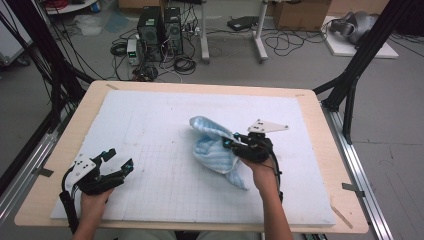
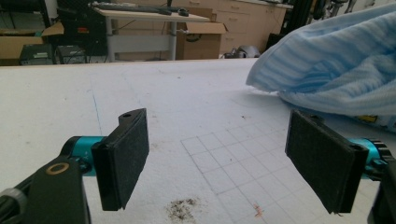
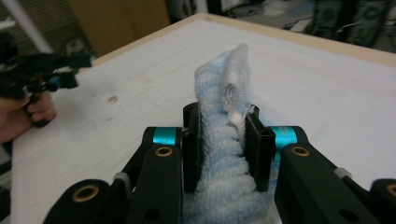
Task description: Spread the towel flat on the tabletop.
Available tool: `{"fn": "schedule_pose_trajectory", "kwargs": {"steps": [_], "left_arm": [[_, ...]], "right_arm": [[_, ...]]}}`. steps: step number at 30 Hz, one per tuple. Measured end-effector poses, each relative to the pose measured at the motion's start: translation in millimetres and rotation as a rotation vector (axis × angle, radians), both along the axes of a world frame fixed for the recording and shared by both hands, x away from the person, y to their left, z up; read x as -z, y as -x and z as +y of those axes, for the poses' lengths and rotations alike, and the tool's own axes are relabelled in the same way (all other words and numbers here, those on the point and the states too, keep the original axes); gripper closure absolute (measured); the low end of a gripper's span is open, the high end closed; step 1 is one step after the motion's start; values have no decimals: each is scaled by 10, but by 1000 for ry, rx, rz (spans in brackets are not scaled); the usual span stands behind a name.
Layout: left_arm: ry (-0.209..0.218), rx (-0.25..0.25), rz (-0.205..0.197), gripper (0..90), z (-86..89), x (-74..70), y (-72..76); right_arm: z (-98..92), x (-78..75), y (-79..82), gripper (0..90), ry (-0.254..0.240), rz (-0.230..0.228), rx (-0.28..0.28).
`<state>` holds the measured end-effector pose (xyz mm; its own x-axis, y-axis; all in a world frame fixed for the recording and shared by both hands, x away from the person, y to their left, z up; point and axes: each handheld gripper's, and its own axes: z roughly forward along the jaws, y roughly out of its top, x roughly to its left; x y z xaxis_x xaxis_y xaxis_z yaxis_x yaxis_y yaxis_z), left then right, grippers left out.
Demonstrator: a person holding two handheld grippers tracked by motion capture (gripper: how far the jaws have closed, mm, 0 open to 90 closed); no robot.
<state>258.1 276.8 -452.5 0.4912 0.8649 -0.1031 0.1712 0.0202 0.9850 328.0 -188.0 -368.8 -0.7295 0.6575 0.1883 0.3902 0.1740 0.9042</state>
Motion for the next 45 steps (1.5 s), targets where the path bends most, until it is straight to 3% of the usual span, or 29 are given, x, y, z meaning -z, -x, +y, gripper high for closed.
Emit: {"fn": "schedule_pose_trajectory", "kwargs": {"steps": [1, 2, 3, 4, 5, 6, 7, 8, 9, 11, 13, 15, 16, 17, 18, 20, 21, 22, 25, 27, 28, 31, 32, 34, 35, 37, 39, 42, 45], "left_arm": [[0, -1, 0, 220, -2, 0, -2], [-2, 0, 1, 220, -1, 0, -3], [-3, 0, 1, 220, -2, 0, -2], [-4, 0, 1, 220, -2, 0, -1], [-5, -1, 0, 220, -3, 0, -1], [-5, -1, 1, 220, -3, -1, 1], [-7, 0, 0, 220, -3, -1, -2], [-6, -2, 2, 220, -4, -1, -2], [-6, -1, 2, 220, -4, -1, -3], [-7, 0, 2, 220, -4, -2, -4], [-8, 0, 2, 220, -4, -2, -4], [-4, -3, 6, 220, -4, -2, -3], [-4, -3, 6, 220, -4, -2, -3], [-5, -3, 5, 220, -5, -1, -3], [-5, -3, 5, 221, -5, -2, -2], [-5, -3, 5, 221, -5, -1, -3], [-5, -3, 5, 221, -5, -1, -3], [-7, -3, 4, 221, -5, -2, -3], [-7, -3, 0, 222, -10, -1, -2], [-8, -4, 0, 222, -7, -1, -3], [-9, -3, 2, 222, -6, -2, -3], [-8, -4, 0, 222, -8, -1, -3], [-6, -4, 1, 222, -10, 0, -2], [-9, -3, 1, 222, -6, -1, -3], [-9, -2, 3, 222, -4, -2, -3], [-7, -2, 2, 222, -5, -1, -4], [-4, -3, 5, 222, -5, -1, -2], [-4, -2, 6, 222, -4, -1, -2], [-4, -2, 5, 222, -5, -1, -2]], "right_arm": [[0, 0, 0, 724, 0, 0, 0], [-148, -28, 12, 728, 8, -20, 74], [-148, -28, 12, 728, 8, -20, 74], [-263, -38, 14, 728, 14, -23, 151], [-263, -38, 14, 728, 14, -23, 151], [-306, -37, 11, 728, 23, -25, 195], [-432, -17, -19, 728, 24, -13, 305], [-474, -7, -37, 729, 43, -8, 348], [-474, -7, -37, 729, 43, -8, 348], [-575, 39, -126, 728, 102, 6, 443], [-592, 54, -149, 727, 110, 14, 460], [-646, 124, -226, 664, 156, 49, 537], [-661, 146, -243, 581, 153, 69, 558], [-661, 146, -243, 581, 153, 69, 558], [-673, 155, -239, 449, 107, 76, 583], [-656, 141, -224, 397, 91, 61, 569], [-596, 98, -186, 295, 109, 9, 556], [-596, 98, -186, 295, 109, 9, 556], [-463, 29, -115, 216, 117, -74, 482], [-387, 40, -122, 206, 92, -64, 379], [-322, 71, -141, 198, 117, -50, 301], [-218, 145, -174, 166, 174, -29, 239], [-78, 248, -234, 143, 250, 22, 180], [-34, 282, -256, 138, 279, 25, 164], [83, 381, -314, 174, 338, 62, 139], [113, 412, -332, 244, 363, 78, 134], [180, 494, -367, 467, 407, 129, 86], [280, 552, -353, 772, 371, 165, -7], [339, 552, -324, 819, 359, 151, -51]]}}
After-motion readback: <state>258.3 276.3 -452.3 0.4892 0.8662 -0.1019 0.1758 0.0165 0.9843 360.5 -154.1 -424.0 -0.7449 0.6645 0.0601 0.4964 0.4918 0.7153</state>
